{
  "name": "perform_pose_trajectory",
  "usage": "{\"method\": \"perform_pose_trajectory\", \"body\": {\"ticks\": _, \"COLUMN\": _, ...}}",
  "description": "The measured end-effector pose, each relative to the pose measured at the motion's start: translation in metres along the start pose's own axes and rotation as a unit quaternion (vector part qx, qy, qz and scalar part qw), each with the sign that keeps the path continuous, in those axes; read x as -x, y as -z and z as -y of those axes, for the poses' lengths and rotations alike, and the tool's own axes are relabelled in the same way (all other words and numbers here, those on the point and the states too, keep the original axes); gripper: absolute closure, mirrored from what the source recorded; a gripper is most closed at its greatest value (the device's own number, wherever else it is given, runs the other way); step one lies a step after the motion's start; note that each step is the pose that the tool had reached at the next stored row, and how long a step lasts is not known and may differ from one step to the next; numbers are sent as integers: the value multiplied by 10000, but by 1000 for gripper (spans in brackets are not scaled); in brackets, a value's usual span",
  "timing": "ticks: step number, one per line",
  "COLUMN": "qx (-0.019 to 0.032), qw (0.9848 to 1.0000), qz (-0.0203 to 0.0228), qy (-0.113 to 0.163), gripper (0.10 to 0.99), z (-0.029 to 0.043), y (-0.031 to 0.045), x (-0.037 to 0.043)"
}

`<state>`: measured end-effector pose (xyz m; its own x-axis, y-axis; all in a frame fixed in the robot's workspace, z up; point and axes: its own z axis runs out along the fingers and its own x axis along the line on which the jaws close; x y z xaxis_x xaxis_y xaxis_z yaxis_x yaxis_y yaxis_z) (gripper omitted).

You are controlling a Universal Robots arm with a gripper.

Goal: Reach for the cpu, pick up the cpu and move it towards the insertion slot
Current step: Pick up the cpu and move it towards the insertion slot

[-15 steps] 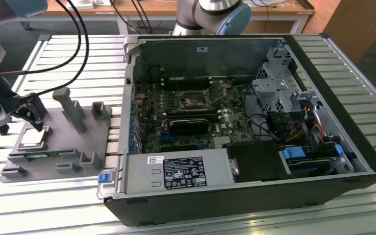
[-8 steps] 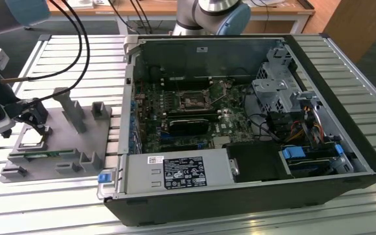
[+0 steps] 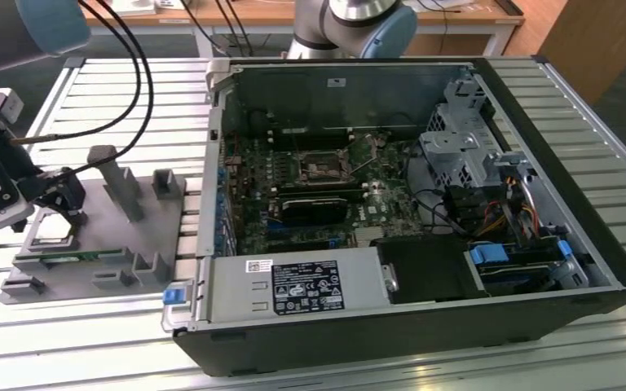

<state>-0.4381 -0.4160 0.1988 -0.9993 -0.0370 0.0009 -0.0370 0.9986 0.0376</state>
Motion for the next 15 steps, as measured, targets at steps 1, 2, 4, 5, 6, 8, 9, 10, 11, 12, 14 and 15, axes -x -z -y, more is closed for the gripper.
{"method": "perform_pose_trajectory", "body": {"ticks": 1, "qx": 0, "qw": 10000, "qz": 0, "qy": -1, "gripper": 322, "z": -2, "y": -14, "x": 0}}
{"method": "perform_pose_trajectory", "body": {"ticks": 2, "qx": 0, "qw": 10000, "qz": 0, "qy": -1, "gripper": 322, "z": -3, "y": -29, "x": 0}}
{"method": "perform_pose_trajectory", "body": {"ticks": 4, "qx": 0, "qw": 10000, "qz": 1, "qy": -3, "gripper": 322, "z": -6, "y": -56, "x": 0}}
{"method": "perform_pose_trajectory", "body": {"ticks": 5, "qx": 0, "qw": 10000, "qz": 1, "qy": -4, "gripper": 322, "z": -9, "y": -65, "x": 0}}
{"method": "perform_pose_trajectory", "body": {"ticks": 6, "qx": -1, "qw": 10000, "qz": 0, "qy": -4, "gripper": 322, "z": -10, "y": -69, "x": -1}}
{"method": "perform_pose_trajectory", "body": {"ticks": 8, "qx": 0, "qw": 10000, "qz": 0, "qy": -4, "gripper": 322, "z": -13, "y": -76, "x": -5}}
{"method": "perform_pose_trajectory", "body": {"ticks": 9, "qx": 0, "qw": 10000, "qz": 0, "qy": -4, "gripper": 322, "z": -14, "y": -79, "x": -6}}
{"method": "perform_pose_trajectory", "body": {"ticks": 10, "qx": 0, "qw": 10000, "qz": 0, "qy": -4, "gripper": 337, "z": -17, "y": -83, "x": -6}}
{"method": "perform_pose_trajectory", "body": {"ticks": 11, "qx": 0, "qw": 10000, "qz": 0, "qy": -4, "gripper": 404, "z": -20, "y": -88, "x": -7}}
{"method": "perform_pose_trajectory", "body": {"ticks": 12, "qx": 0, "qw": 10000, "qz": 0, "qy": -4, "gripper": 404, "z": -23, "y": -93, "x": -7}}
{"method": "perform_pose_trajectory", "body": {"ticks": 14, "qx": 0, "qw": 10000, "qz": 1, "qy": -5, "gripper": 404, "z": -26, "y": -105, "x": -7}}
{"method": "perform_pose_trajectory", "body": {"ticks": 15, "qx": 0, "qw": 10000, "qz": 1, "qy": -6, "gripper": 404, "z": -28, "y": -111, "x": -8}}
